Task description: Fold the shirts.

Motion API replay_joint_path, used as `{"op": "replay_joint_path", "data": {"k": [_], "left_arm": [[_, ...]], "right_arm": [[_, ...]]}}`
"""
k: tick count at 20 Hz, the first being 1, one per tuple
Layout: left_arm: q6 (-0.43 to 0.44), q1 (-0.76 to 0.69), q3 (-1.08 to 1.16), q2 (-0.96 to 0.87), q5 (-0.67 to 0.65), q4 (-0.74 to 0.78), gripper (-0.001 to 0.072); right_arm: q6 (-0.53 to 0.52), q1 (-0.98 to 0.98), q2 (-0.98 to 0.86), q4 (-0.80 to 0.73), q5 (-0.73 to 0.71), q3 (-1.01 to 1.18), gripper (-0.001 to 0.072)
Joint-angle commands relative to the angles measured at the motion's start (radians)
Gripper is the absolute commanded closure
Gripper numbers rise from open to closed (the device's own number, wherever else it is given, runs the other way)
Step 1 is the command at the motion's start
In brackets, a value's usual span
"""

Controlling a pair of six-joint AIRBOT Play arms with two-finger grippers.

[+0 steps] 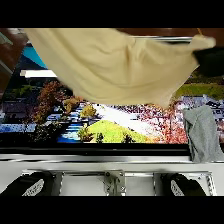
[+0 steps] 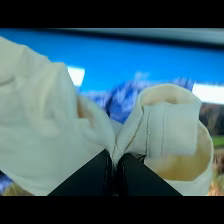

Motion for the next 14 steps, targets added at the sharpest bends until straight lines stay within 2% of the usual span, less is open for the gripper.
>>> {"op": "replay_joint_path", "data": {"k": [1, 5, 7, 10, 12, 14], "left_arm": [[0.0, 0.013, 0.093, 0.114, 0.045, 0.008, 0.0673], [-0.007, 0.013, 0.093, 0.197, -0.047, 0.169, 0.0673], [-0.087, 0.013, 0.092, 0.219, -0.14, 0.3, 0.0673], [-0.19, 0.013, 0.089, 0.23, -0.39, 0.535, 0.0673], [-0.256, 0.013, 0.06, 0.23, -0.557, 0.678, 0.0672], [-0.257, 0.013, -0.013, 0.232, -0.639, 0.74, 0.0672]], "right_arm": [[0.032, 0.0, 0.061, 0.047, -0.045, 0.161, 0.0646], [0.042, -0.001, 0.074, 0.028, 0.059, 0.259, 0.0646], [0.085, -0.001, 0.075, 0.014, 0.134, 0.281, 0.0646], [0.156, -0.001, 0.074, 0.007, 0.338, 0.283, 0.0645], [0.253, -0.001, 0.074, -0.055, 0.484, 0.273, 0.0646], [0.361, -0.001, 0.074, -0.061, 0.605, 0.206, 0.0646]]}}
